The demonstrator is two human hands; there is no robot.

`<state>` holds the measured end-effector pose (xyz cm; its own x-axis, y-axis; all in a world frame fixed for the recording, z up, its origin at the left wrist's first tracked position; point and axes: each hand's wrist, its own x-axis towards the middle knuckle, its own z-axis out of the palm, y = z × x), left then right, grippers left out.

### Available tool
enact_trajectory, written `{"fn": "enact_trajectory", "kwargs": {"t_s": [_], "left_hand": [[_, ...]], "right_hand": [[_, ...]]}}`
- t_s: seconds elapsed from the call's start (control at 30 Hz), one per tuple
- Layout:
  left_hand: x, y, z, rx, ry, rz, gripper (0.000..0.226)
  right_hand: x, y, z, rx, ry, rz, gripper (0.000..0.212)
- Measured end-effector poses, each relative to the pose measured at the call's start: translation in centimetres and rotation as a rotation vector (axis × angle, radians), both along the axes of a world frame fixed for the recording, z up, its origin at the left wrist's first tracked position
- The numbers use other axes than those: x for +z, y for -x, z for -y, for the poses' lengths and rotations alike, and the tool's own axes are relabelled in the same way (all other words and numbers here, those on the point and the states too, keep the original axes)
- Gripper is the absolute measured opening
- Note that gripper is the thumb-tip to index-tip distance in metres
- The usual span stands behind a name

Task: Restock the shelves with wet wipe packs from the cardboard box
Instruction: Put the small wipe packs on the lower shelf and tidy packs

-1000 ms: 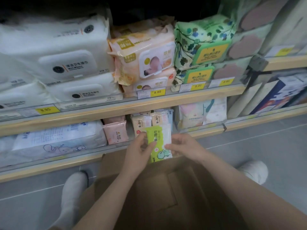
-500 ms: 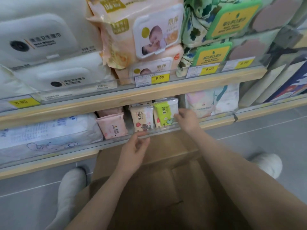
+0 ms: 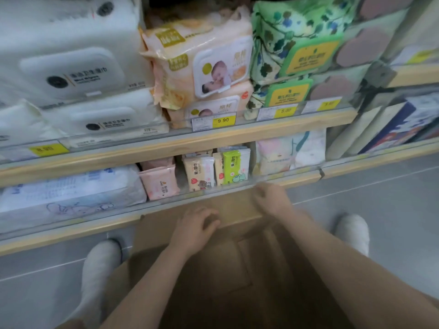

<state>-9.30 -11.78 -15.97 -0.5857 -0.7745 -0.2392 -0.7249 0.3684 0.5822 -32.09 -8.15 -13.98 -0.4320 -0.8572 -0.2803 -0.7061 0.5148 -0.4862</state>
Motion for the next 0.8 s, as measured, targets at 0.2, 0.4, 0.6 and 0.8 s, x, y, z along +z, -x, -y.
{"fn": "enact_trajectory", "kwargs": {"t_s": [0.2,0.4,0.6,0.8], "left_hand": [[0.3,0.4,-2.3,-0.049,-0.013,-0.001,0.026],[0.2,1.3,-1.6,0.054,-0.096,-0.185,0.027],[-0.5,5.8,1.6,0.199,-0.127,-0.314,0.052],[-3.1,9.7,3.7,0.315,-0.146,-0.413,0.064]], "right_hand": [[0.0,-0.1,-4.0,0.004,-0.187,0.008,0.021],[-0.1,0.1,-3.4,-0.075,-0.033,0.088,0.027],[0.3,-1.0,0.5,0.002,0.222,0.192,0.043],[-3.5,-0.4,4.8,-0.027,0.254,0.242,0.026]]}}
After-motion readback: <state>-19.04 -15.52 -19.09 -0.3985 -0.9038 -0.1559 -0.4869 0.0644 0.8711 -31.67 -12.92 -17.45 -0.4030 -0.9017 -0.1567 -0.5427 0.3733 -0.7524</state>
